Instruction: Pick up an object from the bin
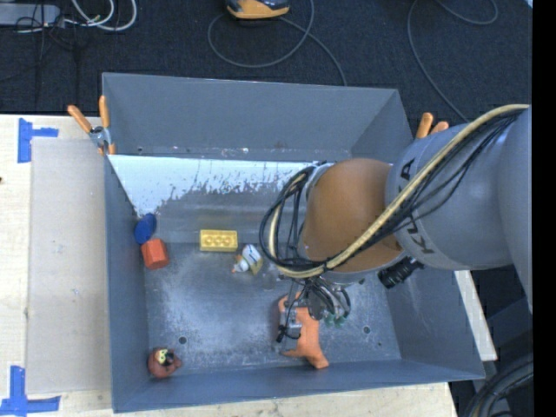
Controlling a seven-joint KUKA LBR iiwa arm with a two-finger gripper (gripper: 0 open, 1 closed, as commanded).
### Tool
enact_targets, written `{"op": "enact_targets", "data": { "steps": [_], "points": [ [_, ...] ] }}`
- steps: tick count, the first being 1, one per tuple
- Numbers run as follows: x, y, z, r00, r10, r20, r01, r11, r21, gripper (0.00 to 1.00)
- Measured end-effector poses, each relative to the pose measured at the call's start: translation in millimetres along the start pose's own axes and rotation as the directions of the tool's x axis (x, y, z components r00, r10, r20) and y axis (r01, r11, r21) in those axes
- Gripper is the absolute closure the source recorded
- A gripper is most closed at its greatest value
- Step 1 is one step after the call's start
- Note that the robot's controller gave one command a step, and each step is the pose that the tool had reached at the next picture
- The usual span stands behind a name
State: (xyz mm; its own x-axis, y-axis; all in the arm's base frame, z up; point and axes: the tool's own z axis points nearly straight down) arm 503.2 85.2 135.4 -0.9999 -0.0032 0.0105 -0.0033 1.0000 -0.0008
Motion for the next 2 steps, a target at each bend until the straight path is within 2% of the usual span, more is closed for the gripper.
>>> {"op": "enact_targets", "data": {
  "steps": [1, 2],
  "points": [
    [-1.7, -0.4, -4.3, 1.0, 0.003, 0.007, -0.003, 1.0, -0.001, 0.0],
    [-14.3, -50.0, 19.3, 0.999, -0.047, 0.001, 0.047, 0.999, -0.001, 0.0]
  ]
}}
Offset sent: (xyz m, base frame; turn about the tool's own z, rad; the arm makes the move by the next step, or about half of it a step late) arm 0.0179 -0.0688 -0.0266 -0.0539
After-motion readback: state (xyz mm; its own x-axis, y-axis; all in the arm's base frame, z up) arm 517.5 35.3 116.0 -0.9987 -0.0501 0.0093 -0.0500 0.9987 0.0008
